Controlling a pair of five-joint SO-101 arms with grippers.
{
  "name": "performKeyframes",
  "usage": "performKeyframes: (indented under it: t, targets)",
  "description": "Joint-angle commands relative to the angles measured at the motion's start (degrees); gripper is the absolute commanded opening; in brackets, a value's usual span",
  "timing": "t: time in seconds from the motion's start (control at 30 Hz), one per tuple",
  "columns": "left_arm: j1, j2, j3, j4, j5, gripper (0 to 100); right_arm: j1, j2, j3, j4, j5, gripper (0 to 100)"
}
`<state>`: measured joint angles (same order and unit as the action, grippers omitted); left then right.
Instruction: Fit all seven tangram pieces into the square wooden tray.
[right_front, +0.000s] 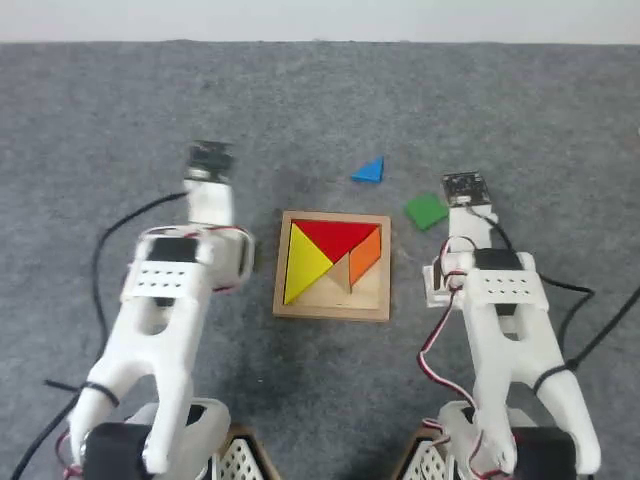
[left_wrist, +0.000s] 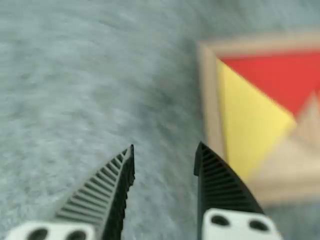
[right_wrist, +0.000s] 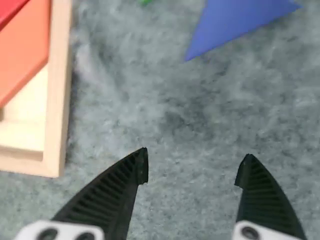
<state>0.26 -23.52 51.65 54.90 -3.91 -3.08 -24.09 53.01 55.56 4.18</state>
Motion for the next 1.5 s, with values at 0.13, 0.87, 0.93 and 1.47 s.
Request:
performKeyframes:
  t: [0.13,0.87,0.93,1.47]
  targets:
    - [9.0,-0.4,-14.5,12.9,-7.7,20,7.3,-2.5,1.9,-5.3,-0.9,29.2]
    - [27.5,42.0,-42.8,8.1,-11.8,22,12.6,-2.5,9.1,-11.9,9.1,29.2]
    - [27.7,42.4,-43.6,8.1,-11.7,22,12.6,-2.5,9.1,-11.9,9.2,29.2]
    - [27.3,47.6,-44.8,4.0,-13.4,23,10.4,-2.4,9.6,-11.8,9.2,29.2]
